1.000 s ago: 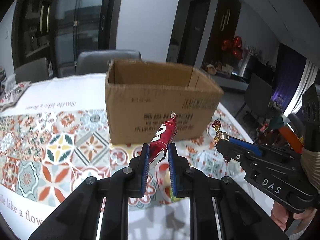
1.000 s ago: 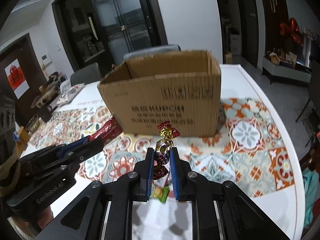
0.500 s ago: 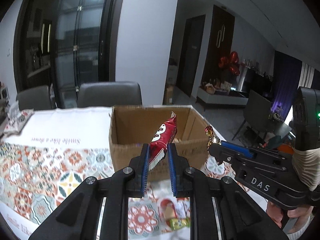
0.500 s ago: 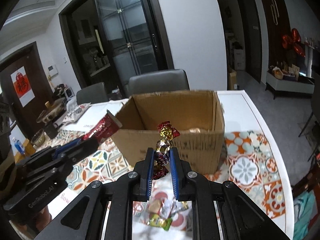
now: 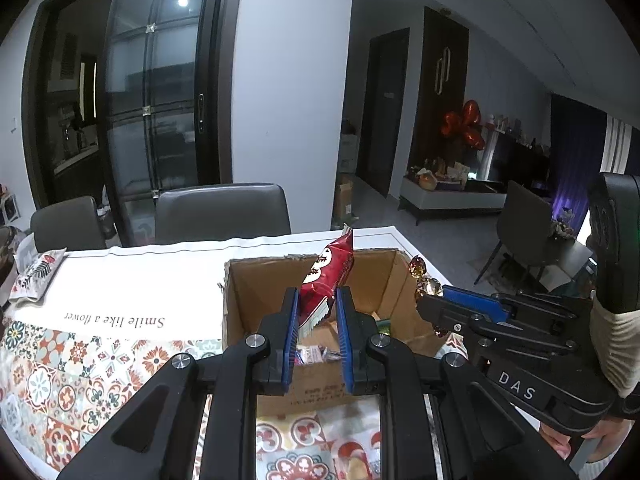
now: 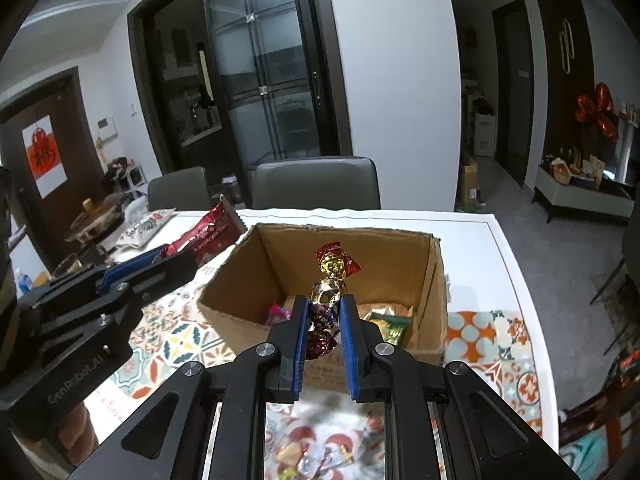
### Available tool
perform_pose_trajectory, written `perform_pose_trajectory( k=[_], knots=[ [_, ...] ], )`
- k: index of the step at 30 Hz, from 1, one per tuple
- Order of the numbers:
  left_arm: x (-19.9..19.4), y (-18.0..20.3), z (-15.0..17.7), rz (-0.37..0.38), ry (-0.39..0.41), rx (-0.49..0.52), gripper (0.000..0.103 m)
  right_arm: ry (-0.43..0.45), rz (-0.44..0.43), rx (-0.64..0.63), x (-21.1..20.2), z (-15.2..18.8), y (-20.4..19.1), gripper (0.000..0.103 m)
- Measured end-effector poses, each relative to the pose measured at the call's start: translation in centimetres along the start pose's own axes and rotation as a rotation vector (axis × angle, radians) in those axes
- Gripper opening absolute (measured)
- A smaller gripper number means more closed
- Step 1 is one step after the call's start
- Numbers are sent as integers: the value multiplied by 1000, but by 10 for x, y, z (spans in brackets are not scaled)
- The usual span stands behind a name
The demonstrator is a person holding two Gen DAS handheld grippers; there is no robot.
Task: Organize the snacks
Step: 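Carry both snacks over the box and open both tools to drop them, then return both tools to the remaining snacks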
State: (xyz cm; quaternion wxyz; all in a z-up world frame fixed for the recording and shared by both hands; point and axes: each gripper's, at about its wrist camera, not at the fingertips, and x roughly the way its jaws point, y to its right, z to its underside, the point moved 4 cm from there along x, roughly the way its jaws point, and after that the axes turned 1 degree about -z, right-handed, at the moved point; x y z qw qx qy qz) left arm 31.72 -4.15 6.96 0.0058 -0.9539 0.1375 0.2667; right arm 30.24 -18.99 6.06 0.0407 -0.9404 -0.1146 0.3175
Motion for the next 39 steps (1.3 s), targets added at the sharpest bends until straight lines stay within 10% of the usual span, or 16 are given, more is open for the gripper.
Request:
perform_pose_trajectory(
  k=[10, 13, 15, 39],
  knots=[
    [38, -9, -2, -19, -74, -2, 20, -30, 22, -22, 28, -8, 11, 17],
    [42, -9, -2, -48, -81, 7, 37, -23, 47, -25, 32, -9, 15, 22],
    [37, -10, 1, -61, -74, 6, 42, -13, 65, -15, 30, -6, 17, 41],
    [-37, 36, 73, -10, -78, 16, 48, 0, 59, 10, -42, 77, 17, 47]
  ],
)
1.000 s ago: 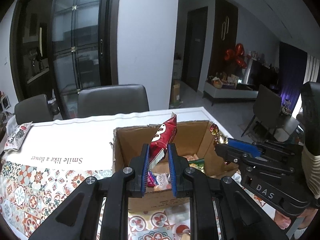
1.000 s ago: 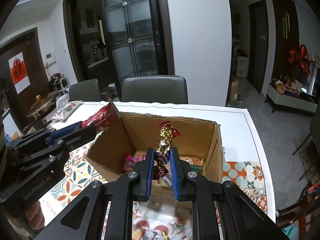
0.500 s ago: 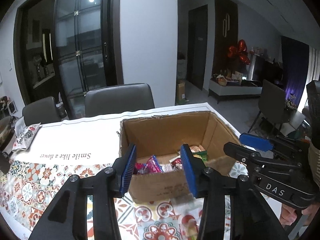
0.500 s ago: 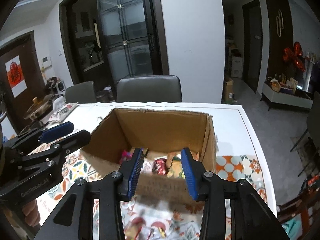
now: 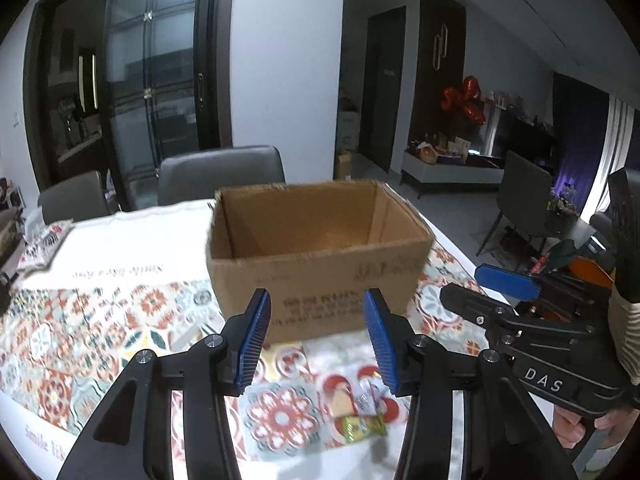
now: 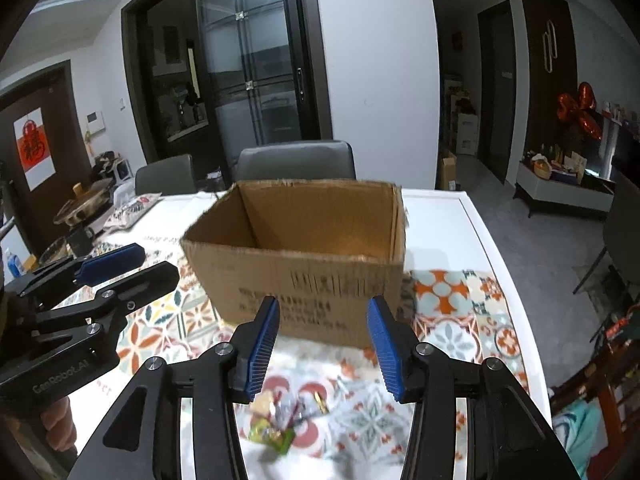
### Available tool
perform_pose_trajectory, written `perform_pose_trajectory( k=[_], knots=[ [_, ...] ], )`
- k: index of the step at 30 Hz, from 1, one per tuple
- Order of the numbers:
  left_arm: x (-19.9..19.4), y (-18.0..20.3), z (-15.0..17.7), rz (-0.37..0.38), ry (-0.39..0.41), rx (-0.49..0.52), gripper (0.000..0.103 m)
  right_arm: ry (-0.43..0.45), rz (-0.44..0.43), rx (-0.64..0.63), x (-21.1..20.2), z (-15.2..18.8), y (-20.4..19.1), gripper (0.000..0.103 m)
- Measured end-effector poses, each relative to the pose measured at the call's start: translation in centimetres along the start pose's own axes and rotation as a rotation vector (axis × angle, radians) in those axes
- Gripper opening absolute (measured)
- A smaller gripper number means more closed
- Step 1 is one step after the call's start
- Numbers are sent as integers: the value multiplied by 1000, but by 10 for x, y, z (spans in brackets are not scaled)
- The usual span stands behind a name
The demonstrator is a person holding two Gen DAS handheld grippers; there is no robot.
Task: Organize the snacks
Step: 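Return both tools to the remaining snacks, then grasp the yellow candy with the left tool while the right tool grasps the white pastry packet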
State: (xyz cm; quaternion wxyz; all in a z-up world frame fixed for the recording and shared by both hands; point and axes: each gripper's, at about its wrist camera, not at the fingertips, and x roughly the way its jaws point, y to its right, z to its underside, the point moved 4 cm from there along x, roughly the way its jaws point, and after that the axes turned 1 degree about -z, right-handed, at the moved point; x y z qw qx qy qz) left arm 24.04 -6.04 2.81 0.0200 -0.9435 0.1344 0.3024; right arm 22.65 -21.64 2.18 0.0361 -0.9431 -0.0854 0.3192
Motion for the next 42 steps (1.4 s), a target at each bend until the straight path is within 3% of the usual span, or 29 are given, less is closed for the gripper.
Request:
perform_pose_trajectory(
  k=[24, 42],
  knots=[
    [42, 39, 97, 83, -261, -10, 48, -173, 8, 78, 15, 94, 26, 49],
    [85, 43, 134, 54, -366, -28, 48, -267, 7, 117, 38, 128, 33, 49]
  ],
)
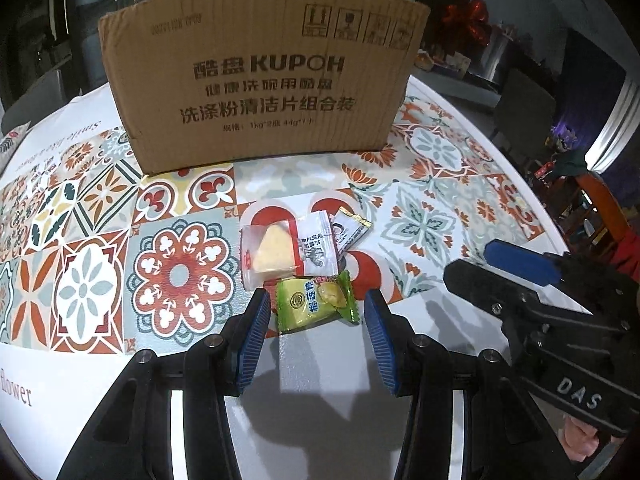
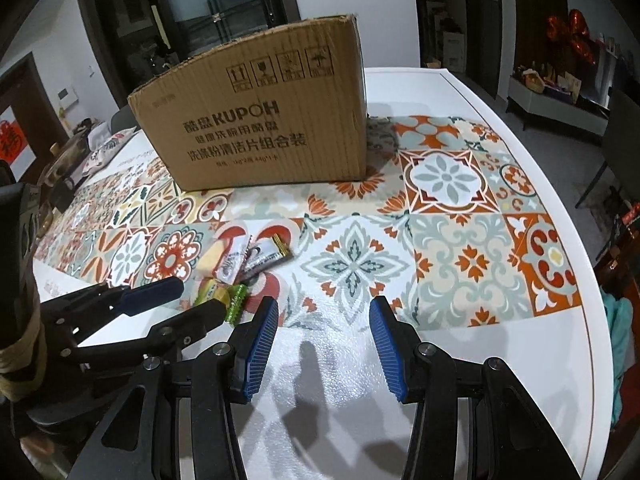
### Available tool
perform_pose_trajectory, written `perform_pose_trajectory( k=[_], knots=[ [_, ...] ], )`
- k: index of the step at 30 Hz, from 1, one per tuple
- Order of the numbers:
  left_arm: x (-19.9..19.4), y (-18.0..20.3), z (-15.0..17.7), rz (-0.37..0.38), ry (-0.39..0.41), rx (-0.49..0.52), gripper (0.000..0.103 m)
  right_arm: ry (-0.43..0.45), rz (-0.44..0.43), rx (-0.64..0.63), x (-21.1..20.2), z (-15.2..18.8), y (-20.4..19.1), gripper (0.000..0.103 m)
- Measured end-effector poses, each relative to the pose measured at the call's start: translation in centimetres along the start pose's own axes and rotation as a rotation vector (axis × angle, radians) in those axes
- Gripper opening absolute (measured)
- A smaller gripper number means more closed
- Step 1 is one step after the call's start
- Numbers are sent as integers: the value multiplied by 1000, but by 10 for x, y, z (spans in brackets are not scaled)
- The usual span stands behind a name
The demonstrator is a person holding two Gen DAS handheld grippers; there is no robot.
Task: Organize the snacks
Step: 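Grasp the yellow candy with the left tool while the right tool grasps the white pastry packet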
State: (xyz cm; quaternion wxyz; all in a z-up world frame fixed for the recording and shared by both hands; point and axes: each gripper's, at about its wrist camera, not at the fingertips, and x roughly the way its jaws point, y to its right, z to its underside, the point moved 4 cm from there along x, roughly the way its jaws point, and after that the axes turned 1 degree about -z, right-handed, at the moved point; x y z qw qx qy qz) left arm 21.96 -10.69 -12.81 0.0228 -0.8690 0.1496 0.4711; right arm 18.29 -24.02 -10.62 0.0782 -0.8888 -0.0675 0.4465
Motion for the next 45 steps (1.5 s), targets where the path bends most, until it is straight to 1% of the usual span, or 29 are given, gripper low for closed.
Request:
perform_pose_trajectory(
  k=[7, 10, 12, 13, 14, 16, 17, 24, 28, 31, 34, 40, 45],
  knots=[
    [13, 0, 0, -19, -15, -16, 48, -17, 3, 12, 7, 3, 3, 49],
    [14, 2, 1, -32, -5, 3, 47, -20, 2, 14, 8, 4, 3, 49],
    [14, 2, 2, -37, 2, 9, 39, -22, 2, 14, 9, 4, 3, 49],
    [14, 2, 2, -36, 5, 10, 37, -23, 2, 13, 9, 4, 2, 49],
    [14, 2, 2, -30, 8, 7, 33, -25, 2, 13, 10, 4, 2, 49],
    [12, 0, 4, -12, 9, -7, 30, -28, 2, 10, 10, 5, 0, 49],
    [11, -2, 5, -3, 10, -13, 25, -30, 3, 8, 11, 5, -1, 49],
    [1, -12, 11, 31, 20, -27, 22, -39, -5, -6, 12, 5, -11, 49],
    [-15, -19, 12, 34, 51, -34, 22, -30, -15, -23, 9, 2, -21, 49],
    [-25, -28, 11, 31, 67, -44, 22, -29, -23, -46, 10, -1, -30, 49],
    [-34, -40, 11, 12, 79, -60, 22, -31, -40, -78, 11, -6, -41, 49],
    [-46, -63, 10, -33, 103, -96, 22, -39, -76, -203, 19, -17, -70, 49],
    [-48, -75, 8, -50, 112, -129, 22, -81, -124, -317, 33, -27, -90, 49]
  ],
)
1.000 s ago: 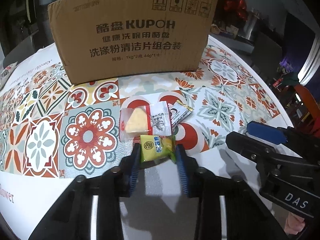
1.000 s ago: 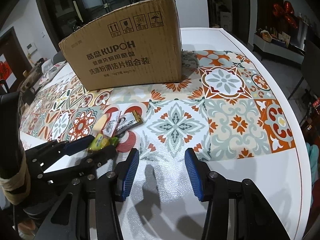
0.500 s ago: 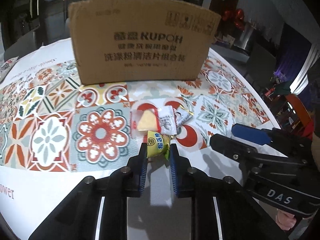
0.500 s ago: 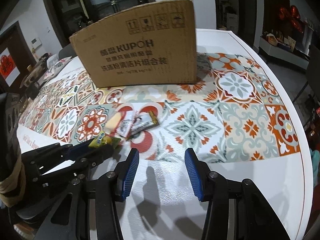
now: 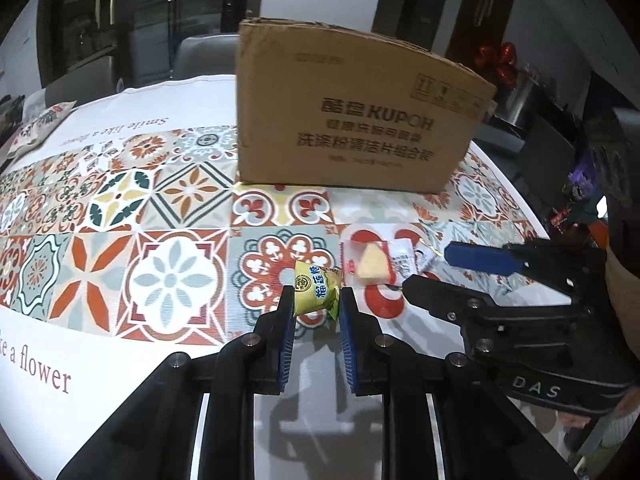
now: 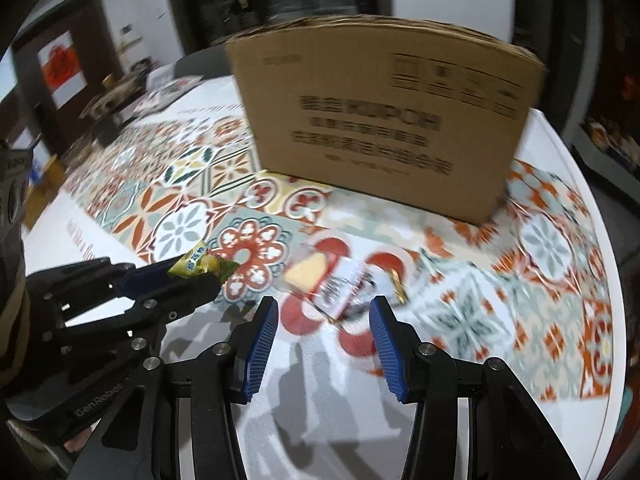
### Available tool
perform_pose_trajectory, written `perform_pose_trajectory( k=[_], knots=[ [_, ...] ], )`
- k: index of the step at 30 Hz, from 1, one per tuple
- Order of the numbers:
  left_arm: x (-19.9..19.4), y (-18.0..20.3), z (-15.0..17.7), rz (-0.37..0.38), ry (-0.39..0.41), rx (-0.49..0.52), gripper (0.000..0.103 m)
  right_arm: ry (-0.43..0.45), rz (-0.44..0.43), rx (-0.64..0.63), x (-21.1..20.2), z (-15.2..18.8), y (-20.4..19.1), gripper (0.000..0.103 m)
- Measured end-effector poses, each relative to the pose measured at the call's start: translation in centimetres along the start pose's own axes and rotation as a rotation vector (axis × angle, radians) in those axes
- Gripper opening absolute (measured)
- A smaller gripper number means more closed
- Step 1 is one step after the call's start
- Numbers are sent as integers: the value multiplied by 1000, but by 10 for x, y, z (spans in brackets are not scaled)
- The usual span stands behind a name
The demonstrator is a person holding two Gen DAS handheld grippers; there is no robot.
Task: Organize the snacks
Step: 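Grasp the yellow candy with the left tool while the right tool grasps the white pastry packet, then carry both snacks over the box and open both tools to drop them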
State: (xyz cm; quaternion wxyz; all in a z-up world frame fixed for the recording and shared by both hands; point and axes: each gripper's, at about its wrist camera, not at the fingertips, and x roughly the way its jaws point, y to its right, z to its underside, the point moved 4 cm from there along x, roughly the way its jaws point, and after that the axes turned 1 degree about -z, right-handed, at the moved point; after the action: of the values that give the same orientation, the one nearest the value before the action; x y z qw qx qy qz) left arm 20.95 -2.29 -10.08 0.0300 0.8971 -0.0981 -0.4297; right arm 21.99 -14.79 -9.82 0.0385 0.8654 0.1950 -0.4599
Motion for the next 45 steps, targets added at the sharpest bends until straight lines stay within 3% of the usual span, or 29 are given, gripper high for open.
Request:
perform_pose_trajectory(
  k=[2, 3, 5, 11, 23, 25, 27, 35, 45],
  knots=[
    [0, -2, 0, -9, 4, -5, 22, -19, -1, -40, 5, -6, -2, 50],
    [1, -3, 0, -12, 1, -10, 21, -31, -6, -62, 8, -9, -3, 57],
    [3, -5, 0, -12, -5, -21, 22, -57, -11, -110, 15, -14, -5, 61],
    [11, -8, 1, 0, -24, -45, 22, -145, -16, -244, 36, -20, -13, 61],
    [23, -13, -2, -14, -47, -61, 22, -197, -19, -283, 61, -20, -12, 61],
    [23, -12, -2, -11, -47, -55, 22, -190, -22, -267, 60, -20, -9, 55],
    [24, -10, -3, -13, -44, -48, 22, -184, -31, -258, 58, -20, -8, 38],
    [21, -8, -6, -2, -37, -53, 22, -113, -1, -231, 41, -23, -7, 17],
    [-5, 2, -23, 1, 31, -16, 22, -28, -5, -144, 13, -29, -3, 12]
  ],
)
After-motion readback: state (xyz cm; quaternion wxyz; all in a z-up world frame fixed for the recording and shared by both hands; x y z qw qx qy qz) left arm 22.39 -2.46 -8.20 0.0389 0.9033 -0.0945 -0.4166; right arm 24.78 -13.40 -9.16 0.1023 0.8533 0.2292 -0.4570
